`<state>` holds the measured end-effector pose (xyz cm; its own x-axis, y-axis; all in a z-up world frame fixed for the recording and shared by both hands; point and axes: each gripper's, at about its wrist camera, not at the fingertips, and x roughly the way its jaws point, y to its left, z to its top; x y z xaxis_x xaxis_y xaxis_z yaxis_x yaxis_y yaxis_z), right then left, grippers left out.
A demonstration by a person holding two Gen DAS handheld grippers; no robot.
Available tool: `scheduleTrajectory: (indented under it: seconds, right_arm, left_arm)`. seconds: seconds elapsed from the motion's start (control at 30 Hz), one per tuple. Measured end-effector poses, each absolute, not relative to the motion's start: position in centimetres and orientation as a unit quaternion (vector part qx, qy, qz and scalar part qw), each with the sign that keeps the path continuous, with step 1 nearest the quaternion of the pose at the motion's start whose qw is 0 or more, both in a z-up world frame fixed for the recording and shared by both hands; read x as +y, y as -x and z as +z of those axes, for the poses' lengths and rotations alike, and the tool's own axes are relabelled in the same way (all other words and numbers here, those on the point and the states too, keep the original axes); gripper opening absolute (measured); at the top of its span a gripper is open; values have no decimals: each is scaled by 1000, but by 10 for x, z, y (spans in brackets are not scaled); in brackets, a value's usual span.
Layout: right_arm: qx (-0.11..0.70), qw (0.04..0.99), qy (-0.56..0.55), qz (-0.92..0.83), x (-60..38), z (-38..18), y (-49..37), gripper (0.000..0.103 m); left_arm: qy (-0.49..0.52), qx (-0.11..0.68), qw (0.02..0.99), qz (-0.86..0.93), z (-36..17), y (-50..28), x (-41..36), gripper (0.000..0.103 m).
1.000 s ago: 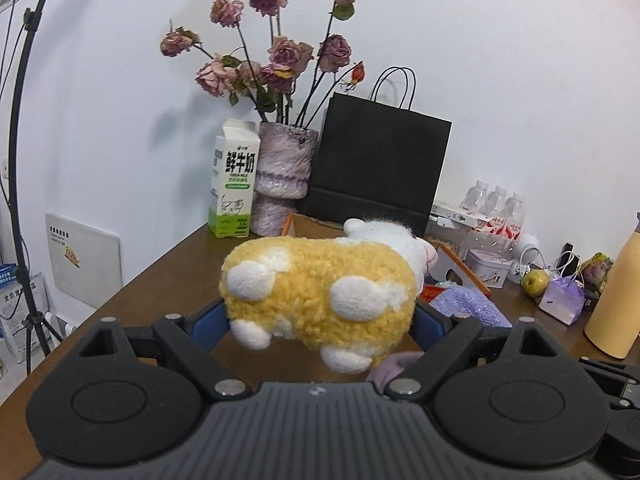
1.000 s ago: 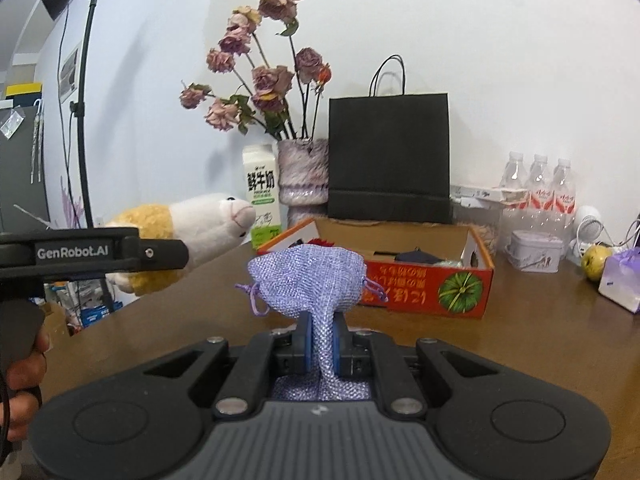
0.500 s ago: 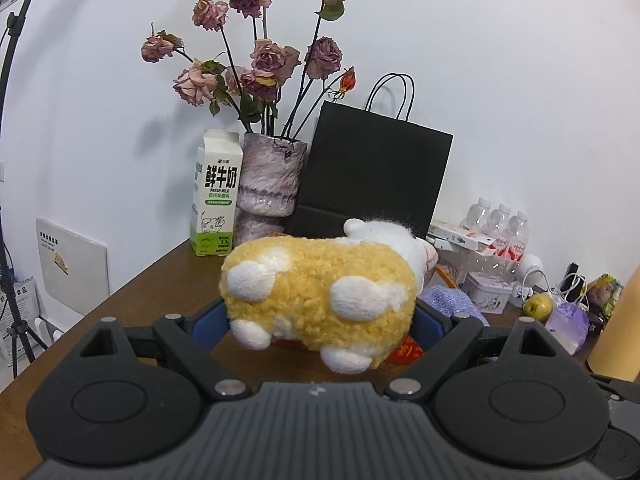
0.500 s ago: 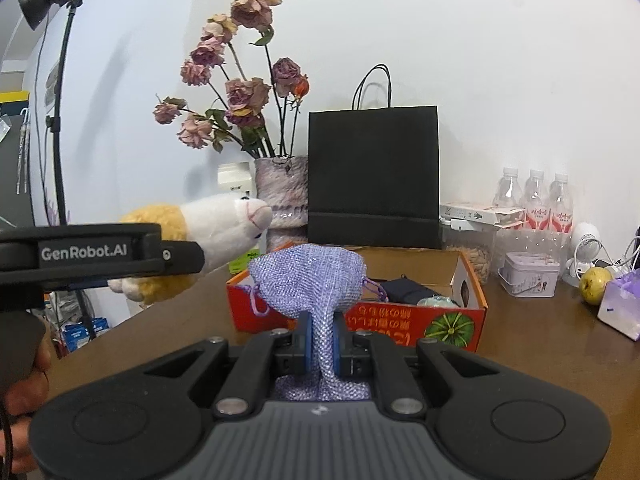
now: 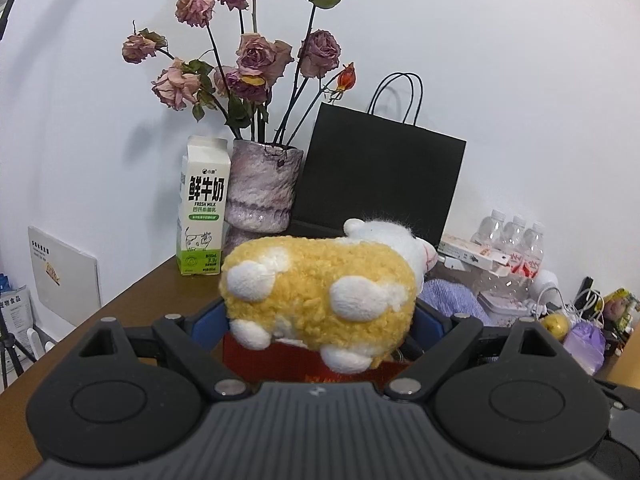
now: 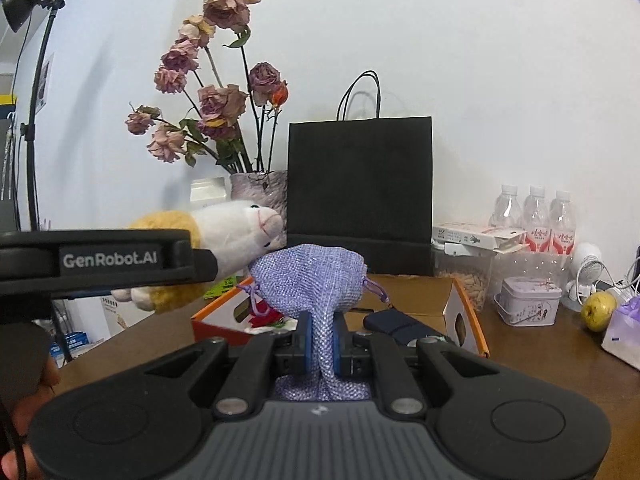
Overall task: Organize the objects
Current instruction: 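Carry the sheep with the left gripper while the right carries the pouch toward the box, then lower the plush sheep into the box with the left gripper while the right lowers the pouch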
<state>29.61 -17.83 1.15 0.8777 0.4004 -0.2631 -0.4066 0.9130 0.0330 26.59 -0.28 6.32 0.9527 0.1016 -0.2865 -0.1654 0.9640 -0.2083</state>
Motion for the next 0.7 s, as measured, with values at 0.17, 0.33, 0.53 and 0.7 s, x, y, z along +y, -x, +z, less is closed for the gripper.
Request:
scheduleTrajectory:
  seconds: [0.17, 0.33, 0.53, 0.7]
  right_arm:
    - [135, 970, 8, 203, -180, 12, -316, 9]
    - [137, 970, 4, 200, -180, 12, -336, 9]
    - [141, 971, -1, 193, -180, 10, -360, 9]
    - [145, 971, 0, 191, -179, 8, -379, 9]
  left_arm:
    - [124, 137, 980, 69, 60, -286, -1, 93]
    - [125, 140, 980, 68, 58, -305, 0, 93]
    - [121, 146, 980, 66, 54, -327, -1, 93]
    - [117, 152, 979, 67, 50, -344, -1, 93]
